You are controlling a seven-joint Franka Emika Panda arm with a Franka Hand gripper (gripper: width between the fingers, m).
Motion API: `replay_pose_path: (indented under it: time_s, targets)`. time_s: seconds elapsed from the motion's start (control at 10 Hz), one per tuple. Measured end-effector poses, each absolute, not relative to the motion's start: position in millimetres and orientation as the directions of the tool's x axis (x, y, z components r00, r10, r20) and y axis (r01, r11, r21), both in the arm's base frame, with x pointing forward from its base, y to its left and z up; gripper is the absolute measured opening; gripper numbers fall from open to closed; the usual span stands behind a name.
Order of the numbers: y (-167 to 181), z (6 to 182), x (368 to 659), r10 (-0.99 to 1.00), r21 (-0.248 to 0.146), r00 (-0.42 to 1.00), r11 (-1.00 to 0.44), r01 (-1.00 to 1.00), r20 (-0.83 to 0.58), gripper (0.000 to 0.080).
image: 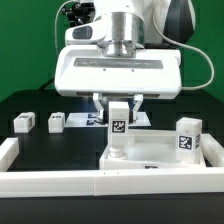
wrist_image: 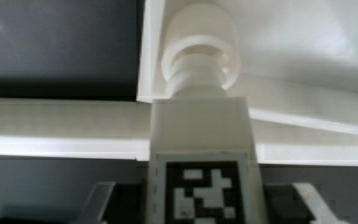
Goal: Assemble square table
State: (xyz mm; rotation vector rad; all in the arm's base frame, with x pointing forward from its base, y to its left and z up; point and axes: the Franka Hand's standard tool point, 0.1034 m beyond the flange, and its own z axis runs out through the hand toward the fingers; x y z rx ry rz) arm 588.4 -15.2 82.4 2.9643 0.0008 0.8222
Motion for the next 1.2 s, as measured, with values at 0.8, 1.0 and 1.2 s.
replay_pose_path:
  time_s: [0.8,1.0,1.2]
  targets:
    - [-13.3,71.2,586.0,0.024,0.07,0.856,-0.997,-0.014,0.517,0.029]
    - [-13.3,70.9,585.9,0.024,0.07,0.856,-0.997,-0.014,0.516,0.0301]
    - [-13.3,70.5,585.6,0.024,0.069,0.857,-0.997,-0.014,0.514,0.0481]
